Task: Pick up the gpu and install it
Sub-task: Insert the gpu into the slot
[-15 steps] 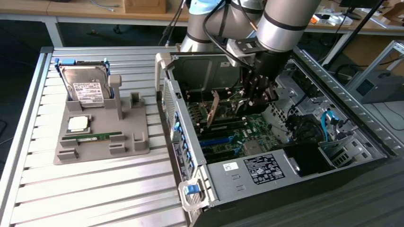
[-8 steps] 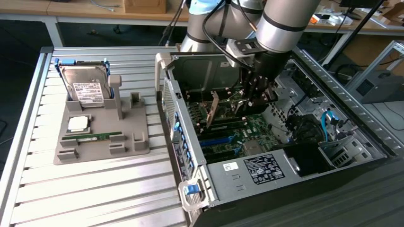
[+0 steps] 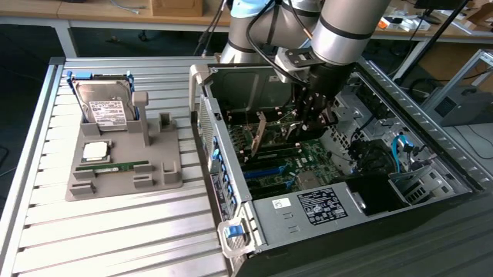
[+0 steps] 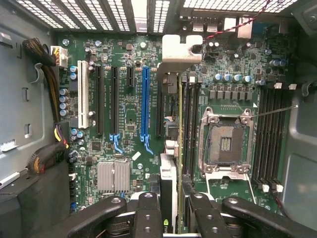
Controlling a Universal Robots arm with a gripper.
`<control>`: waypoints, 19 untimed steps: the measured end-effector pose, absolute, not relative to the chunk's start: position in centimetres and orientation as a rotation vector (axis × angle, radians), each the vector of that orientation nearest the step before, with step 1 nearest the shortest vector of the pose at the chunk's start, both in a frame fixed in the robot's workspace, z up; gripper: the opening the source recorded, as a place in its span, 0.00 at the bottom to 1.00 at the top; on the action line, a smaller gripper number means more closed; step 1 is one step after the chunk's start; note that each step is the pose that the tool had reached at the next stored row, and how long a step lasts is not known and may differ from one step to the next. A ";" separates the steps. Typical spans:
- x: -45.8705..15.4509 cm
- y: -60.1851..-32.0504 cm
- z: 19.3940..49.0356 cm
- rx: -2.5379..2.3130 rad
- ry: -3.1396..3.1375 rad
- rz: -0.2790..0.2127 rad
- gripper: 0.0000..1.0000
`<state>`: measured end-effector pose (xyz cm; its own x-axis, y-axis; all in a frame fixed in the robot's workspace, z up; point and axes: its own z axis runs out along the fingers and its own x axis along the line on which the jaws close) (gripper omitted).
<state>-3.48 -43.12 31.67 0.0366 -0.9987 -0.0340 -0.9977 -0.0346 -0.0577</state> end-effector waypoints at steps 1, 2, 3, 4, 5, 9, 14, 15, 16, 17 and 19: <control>-3.5 -43.1 31.6 -2.214 2.136 -0.024 0.27; -3.5 -43.1 31.6 -2.214 2.136 -0.024 0.27; -3.5 -43.1 31.6 -2.214 2.136 -0.024 0.27; -3.5 -43.1 31.6 -2.214 2.136 -0.024 0.27; -3.5 -43.1 31.6 -2.214 2.136 -0.024 0.27; -3.6 -43.1 31.5 -2.214 2.136 -0.024 0.27; -3.6 -43.1 31.4 -2.214 2.136 -0.024 0.27; -3.6 -43.1 31.4 -2.214 2.136 -0.024 0.27; -3.7 -43.1 31.3 -2.214 2.136 -0.024 0.27; -3.7 -43.1 31.3 -2.214 2.136 -0.024 0.27; -3.7 -43.1 31.3 -2.214 2.136 -0.024 0.27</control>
<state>-3.67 -43.14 31.30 0.0366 -0.9988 -0.0340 -0.9977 -0.0346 -0.0577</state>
